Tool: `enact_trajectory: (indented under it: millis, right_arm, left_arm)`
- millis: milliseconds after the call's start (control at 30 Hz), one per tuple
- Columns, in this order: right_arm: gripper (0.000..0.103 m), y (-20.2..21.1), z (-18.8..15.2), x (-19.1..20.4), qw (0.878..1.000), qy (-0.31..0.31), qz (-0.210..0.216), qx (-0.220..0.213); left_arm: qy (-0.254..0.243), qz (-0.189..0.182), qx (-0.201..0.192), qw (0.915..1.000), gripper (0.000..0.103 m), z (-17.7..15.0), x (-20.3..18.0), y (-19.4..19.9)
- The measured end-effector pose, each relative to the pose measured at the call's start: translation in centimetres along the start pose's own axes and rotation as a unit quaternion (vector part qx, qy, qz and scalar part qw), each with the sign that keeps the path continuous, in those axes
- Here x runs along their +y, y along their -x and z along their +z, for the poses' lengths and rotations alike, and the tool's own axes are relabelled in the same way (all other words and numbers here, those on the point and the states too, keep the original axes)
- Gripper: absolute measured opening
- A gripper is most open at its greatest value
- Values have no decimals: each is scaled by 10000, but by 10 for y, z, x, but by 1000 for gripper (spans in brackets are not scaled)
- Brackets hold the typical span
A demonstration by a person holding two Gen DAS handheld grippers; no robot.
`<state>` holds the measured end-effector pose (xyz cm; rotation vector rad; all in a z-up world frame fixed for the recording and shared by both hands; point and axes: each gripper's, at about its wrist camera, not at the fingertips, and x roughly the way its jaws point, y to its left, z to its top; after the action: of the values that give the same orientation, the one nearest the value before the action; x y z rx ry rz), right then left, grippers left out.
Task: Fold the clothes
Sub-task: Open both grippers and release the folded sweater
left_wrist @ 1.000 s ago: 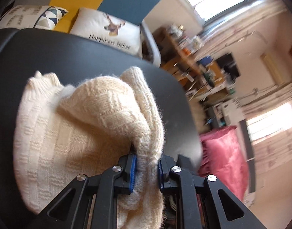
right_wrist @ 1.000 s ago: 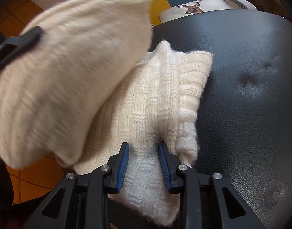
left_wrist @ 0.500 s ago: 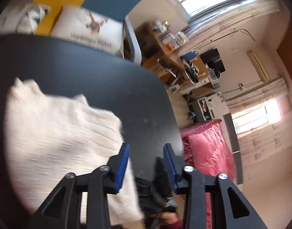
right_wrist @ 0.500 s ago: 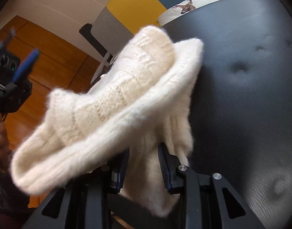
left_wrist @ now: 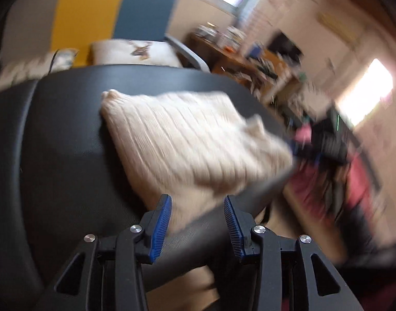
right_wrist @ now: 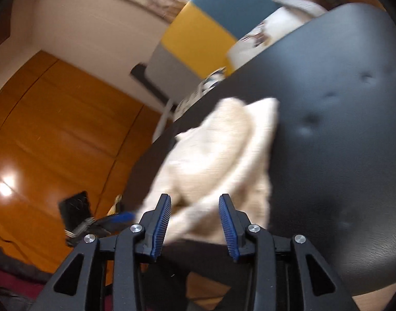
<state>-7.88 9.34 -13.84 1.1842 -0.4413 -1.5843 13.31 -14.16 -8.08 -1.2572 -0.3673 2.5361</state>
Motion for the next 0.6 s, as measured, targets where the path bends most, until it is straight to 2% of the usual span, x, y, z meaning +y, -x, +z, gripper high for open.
enact_trajectory:
  millis: [133,267,367,467,600]
  right_arm:
    - [39,-20,-7,26,9969,279,-256,694]
    - [39,-50,-2,28,9921,289,-486,1118]
    - [39,-47,-5,28,9901,296,-648,1210]
    - [39,-37,-2,13,9919,100,-697,1054]
    - [40,-42,1,7,9920,-4,-569,1128]
  left_arm:
    - [-899,357,7,9953,42,-18,-20,-15]
    - [-1392,670,4,9880,44,-16,-33,-40]
    - [-1733,996,-23,9798,44,-18,-36,-60]
    - [-1945,1207,-40,9734,44,-19,-36,-73]
    - [-2229,1362,-3,9653,44,-26,-36,-84]
